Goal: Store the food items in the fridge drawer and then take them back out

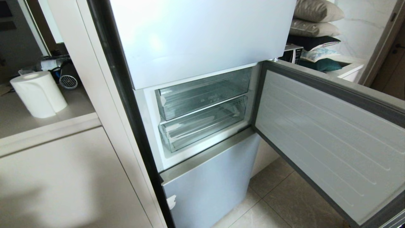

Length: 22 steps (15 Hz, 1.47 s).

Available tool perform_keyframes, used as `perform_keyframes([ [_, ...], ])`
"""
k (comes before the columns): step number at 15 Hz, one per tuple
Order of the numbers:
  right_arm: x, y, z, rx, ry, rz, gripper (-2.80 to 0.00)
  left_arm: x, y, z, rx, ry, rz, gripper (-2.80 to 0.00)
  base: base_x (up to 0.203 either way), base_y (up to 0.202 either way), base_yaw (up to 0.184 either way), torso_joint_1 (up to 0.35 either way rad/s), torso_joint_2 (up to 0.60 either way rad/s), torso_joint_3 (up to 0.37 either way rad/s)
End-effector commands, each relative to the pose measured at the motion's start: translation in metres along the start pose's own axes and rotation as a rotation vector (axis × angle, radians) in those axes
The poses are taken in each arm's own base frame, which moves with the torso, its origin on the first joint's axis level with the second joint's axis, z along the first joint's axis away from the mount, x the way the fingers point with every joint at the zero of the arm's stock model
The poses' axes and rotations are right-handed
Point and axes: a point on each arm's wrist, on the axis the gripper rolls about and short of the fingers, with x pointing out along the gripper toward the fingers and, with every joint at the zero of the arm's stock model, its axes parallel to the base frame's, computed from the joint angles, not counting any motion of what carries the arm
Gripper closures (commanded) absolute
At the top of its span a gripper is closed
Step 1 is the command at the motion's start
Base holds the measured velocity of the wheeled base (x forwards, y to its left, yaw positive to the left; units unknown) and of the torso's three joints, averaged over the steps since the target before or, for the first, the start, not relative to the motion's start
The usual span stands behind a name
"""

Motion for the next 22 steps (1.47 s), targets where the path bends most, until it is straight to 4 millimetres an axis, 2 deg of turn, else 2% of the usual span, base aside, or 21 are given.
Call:
perform_keyframes([
  [1, 0.001, 0.047, 0.018, 0.032, -0.019, 0.137, 0.0, 0.0, 0.0, 0.0, 0.0, 0.001, 0.0, 0.0, 0.0, 0.0, 0.0, 0.0, 0.0, 0.0],
  [3, 0.005, 0.053, 0.02, 0.035, -0.001, 0.165, 0.0, 0.0, 0.0, 0.0, 0.0, 0.001, 0.0, 0.0, 0.0, 0.0, 0.0, 0.0, 0.0, 0.0],
  [6, 0.021, 0.032, -0.005, 0.022, 0.078, 0.134, 0.0, 0.0, 0.0, 0.0, 0.0, 0.001, 0.0, 0.0, 0.0, 0.0, 0.0, 0.0, 0.0, 0.0],
  [8, 0.035, 0.015, -0.031, 0.03, 0.059, 0.036, 0.0, 0.0, 0.0, 0.0, 0.0, 0.001, 0.0, 0.0, 0.0, 0.0, 0.0, 0.0, 0.0, 0.0],
  [10, 0.051, 0.007, -0.063, 0.016, 0.009, -0.116, 0.0, 0.0, 0.0, 0.0, 0.0, 0.001, 0.001, 0.0, 0.0, 0.0, 0.0, 0.0, 0.0, 0.0],
  [12, 0.065, 0.013, -0.104, -0.064, 0.032, -0.199, 0.0, 0.0, 0.0, 0.0, 0.0, 0.001, 0.0, 0.0, 0.0, 0.0, 0.0, 0.0, 0.0, 0.0],
  [14, 0.074, 0.025, -0.15, -0.216, 0.076, -0.234, 0.0, 0.0, 0.0, 0.0, 0.0, 0.001, 0.002, 0.0, 0.0, 0.0, 0.0, 0.0, 0.0, 0.0],
  [16, 0.069, 0.041, -0.188, -0.335, 0.142, -0.205, 0.0, 0.0, 0.0, 0.0, 0.0, 0.001, 0.001, 0.0, 0.0, 0.0, 0.0, 0.0, 0.0, 0.0],
  [18, 0.055, 0.055, -0.218, -0.417, 0.233, -0.126, 0.0, 0.0, 0.0, 0.0, 0.0, 0.001, 0.001, 0.0, 0.0, 0.0, 0.0, 0.0, 0.0, 0.0],
  [20, 0.033, 0.068, -0.231, -0.507, 0.282, -0.031, 0.0, 0.0, 0.0, 0.0, 0.0, 0.001, 0.0, 0.0, 0.0, 0.0, 0.0, 0.0, 0.0, 0.0],
  [22, 0.015, 0.071, -0.234, -0.568, 0.297, 0.011, 0.0, 0.0, 0.0, 0.0, 0.0, 0.001, 0.0, 0.0, 0.0, 0.0, 0.0, 0.0, 0.0, 0.0],
])
